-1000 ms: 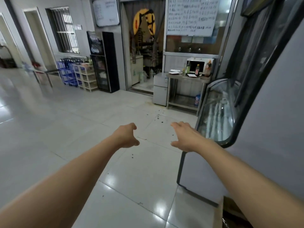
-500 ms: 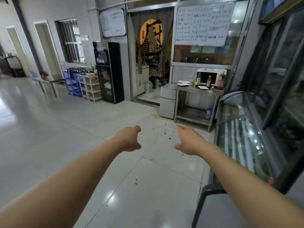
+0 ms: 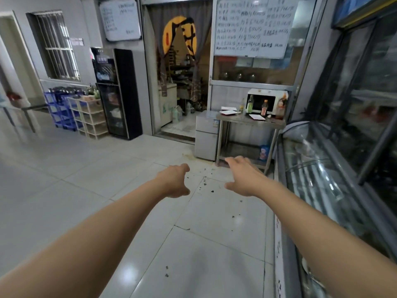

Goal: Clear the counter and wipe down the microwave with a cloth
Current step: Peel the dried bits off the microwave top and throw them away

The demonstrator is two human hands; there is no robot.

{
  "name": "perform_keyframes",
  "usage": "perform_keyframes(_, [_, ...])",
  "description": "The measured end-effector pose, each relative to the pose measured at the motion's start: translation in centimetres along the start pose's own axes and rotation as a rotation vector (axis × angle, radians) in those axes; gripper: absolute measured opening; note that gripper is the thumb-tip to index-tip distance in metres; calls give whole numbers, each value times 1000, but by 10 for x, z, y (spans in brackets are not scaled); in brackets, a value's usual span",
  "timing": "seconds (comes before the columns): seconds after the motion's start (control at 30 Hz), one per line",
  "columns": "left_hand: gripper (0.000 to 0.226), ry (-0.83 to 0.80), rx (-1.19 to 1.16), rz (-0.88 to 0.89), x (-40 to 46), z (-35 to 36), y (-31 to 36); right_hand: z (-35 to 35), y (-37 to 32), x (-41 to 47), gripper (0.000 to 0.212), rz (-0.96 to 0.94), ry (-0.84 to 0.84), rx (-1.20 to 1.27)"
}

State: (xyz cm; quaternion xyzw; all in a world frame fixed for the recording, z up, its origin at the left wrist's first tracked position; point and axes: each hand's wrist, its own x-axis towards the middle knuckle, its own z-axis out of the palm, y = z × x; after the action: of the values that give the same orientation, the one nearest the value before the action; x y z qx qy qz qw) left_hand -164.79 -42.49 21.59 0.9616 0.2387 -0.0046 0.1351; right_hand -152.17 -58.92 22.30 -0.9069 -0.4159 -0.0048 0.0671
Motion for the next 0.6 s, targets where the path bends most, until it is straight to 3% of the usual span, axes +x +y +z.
perform_keyframes(0.3, [67,-77,14,82,181,-32,-49,4,19,141,75,139,12,11])
perform_keyframes(0.6, [66,-63,72,205,347,-27,-22,16,102,266,72,225,50,-17])
